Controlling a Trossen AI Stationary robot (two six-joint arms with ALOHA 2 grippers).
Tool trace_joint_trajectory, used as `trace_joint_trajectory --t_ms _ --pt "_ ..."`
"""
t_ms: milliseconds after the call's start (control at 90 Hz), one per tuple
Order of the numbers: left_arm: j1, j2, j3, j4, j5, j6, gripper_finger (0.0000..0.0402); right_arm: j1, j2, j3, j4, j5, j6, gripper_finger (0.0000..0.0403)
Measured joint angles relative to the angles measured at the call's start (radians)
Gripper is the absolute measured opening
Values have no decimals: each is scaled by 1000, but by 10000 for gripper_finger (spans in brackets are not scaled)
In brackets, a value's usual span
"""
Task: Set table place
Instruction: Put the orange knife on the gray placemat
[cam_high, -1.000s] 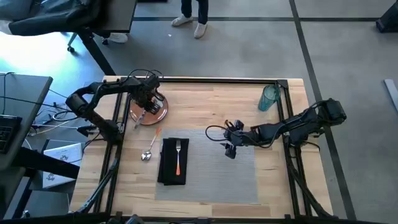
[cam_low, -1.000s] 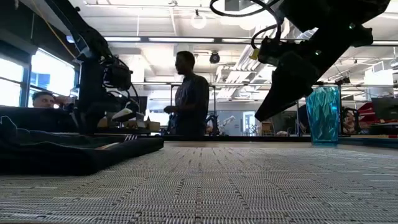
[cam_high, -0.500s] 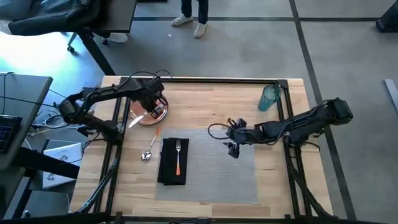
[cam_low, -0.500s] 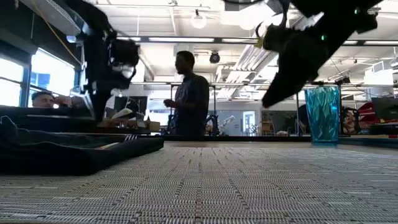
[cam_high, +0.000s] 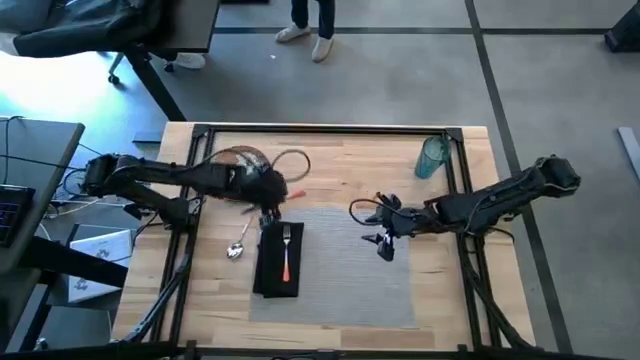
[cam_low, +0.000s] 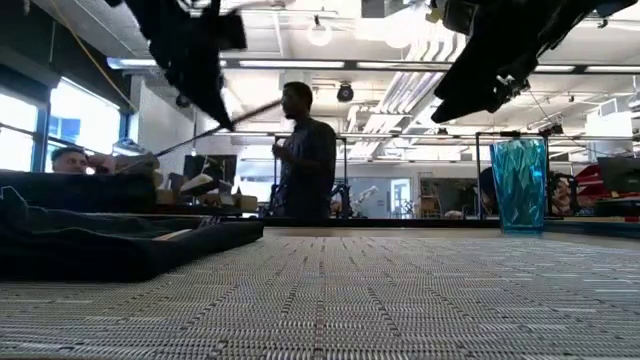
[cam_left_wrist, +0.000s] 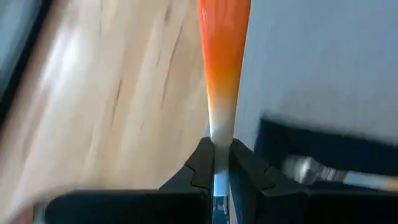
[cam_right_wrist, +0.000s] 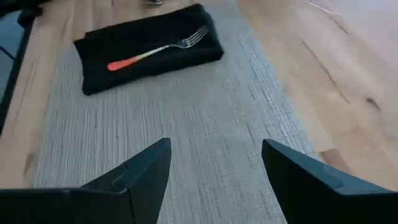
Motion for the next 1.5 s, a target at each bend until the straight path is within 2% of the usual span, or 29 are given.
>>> trace_joint_trajectory --t_ms 189,356,511,689,856,911,989,1222,1500 --pt "-166 31 1 321 -130 116 8 56 -27 0 -8 34 37 238" --pt "-258 121 2 652 -242 296 8 110 -25 0 18 209 21 238" --pt "-282 230 2 962 -355 401 9 160 53 0 208 407 -46 238" --pt "-283 349 2 1249 -367 491 9 178 214 0 561 577 -197 238" --pt "-283 399 2 1344 -370 519 10 173 320 0 826 715 -336 238" --pt "-283 405 12 1346 -378 519 10 166 340 0 900 709 -370 238" --pt "-279 406 13 1338 -389 522 10 155 361 0 980 640 -392 238" --pt "-257 406 13 1333 -365 490 10 109 404 20 997 621 -357 215" --pt "-255 406 13 1328 -367 504 11 61 422 58 975 617 -464 130"
